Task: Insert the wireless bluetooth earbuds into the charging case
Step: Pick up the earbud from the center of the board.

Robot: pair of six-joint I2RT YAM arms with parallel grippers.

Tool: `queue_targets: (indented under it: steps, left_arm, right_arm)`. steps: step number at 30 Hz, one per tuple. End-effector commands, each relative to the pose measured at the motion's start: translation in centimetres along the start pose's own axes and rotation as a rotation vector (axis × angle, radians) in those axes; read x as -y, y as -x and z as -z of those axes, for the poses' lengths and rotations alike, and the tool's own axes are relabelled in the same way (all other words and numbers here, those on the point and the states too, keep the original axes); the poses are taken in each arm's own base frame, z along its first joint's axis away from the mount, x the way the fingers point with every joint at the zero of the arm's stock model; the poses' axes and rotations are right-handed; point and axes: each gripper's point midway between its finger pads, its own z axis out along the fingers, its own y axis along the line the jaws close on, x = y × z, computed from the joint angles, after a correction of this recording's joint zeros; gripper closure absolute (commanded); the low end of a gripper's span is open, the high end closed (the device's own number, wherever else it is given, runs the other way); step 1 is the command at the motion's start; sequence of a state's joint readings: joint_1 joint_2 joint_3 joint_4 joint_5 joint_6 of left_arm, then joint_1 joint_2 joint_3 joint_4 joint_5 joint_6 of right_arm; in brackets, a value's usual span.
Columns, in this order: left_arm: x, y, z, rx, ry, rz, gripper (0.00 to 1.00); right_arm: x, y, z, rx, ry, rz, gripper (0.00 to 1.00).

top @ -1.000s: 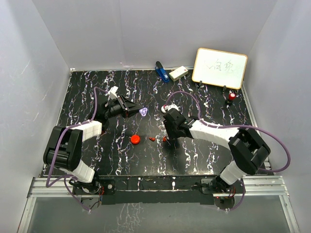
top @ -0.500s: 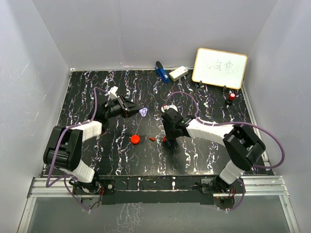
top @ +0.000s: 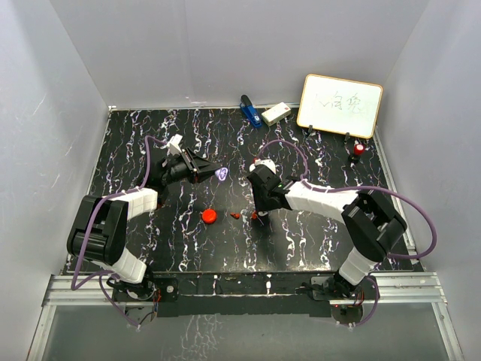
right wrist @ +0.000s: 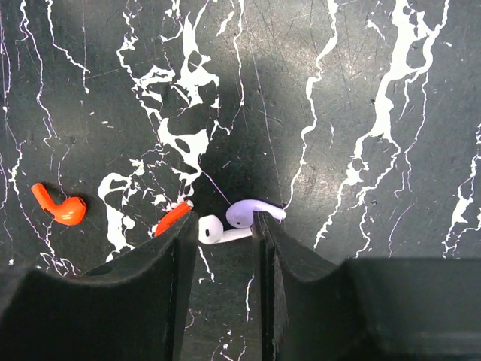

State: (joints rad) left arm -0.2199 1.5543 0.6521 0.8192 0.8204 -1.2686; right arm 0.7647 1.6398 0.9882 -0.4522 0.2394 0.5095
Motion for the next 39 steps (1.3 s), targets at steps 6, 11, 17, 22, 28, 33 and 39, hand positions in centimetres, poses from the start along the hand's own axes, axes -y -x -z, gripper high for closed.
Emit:
queue_targets:
  steps: [6, 11, 17, 22, 28, 33, 39]
  left_arm:
    - [1.8, -0.3, 0.6, -0.006, -0.061, -0.045, 1.00]
    - [1.9, -0.4, 0.6, -0.009, -0.066, -0.044, 1.00]
    - [1.9, -0.3, 0.6, -0.010, -0.070, -0.043, 1.00]
    - [1.8, -0.4, 0.7, -0.011, -0.072, -0.041, 1.00]
    - [1.8, -0.3, 0.7, -0.009, -0.073, -0.040, 1.00]
    - [1.8, -0.4, 0.7, -0.011, -0.077, -0.038, 1.00]
    - [1.8, -0.3, 0.9, -0.011, -0.080, -0.038, 1.00]
  right_arm:
    - [-0.2, 1.6, 0.2, 0.035, -0.032, -0.068, 0.68]
    - [-0.1, 1.3, 0.0, 0.025, -0.040, -0.078, 0.70]
    - [0.0, 0.9, -0.3, 0.010, -0.050, -0.082, 0.70]
    - [0.0, 0.8, -0.4, 0.008, -0.051, -0.086, 0.71]
    - [0.0, 0.8, -0.6, 0.007, -0.056, -0.088, 0.71]
    - [0.1, 0.8, -0.8, 0.002, -0.065, -0.089, 0.71]
    - [-0.1, 1.0, -1.0, 0.002, -0.068, -0.092, 0.72]
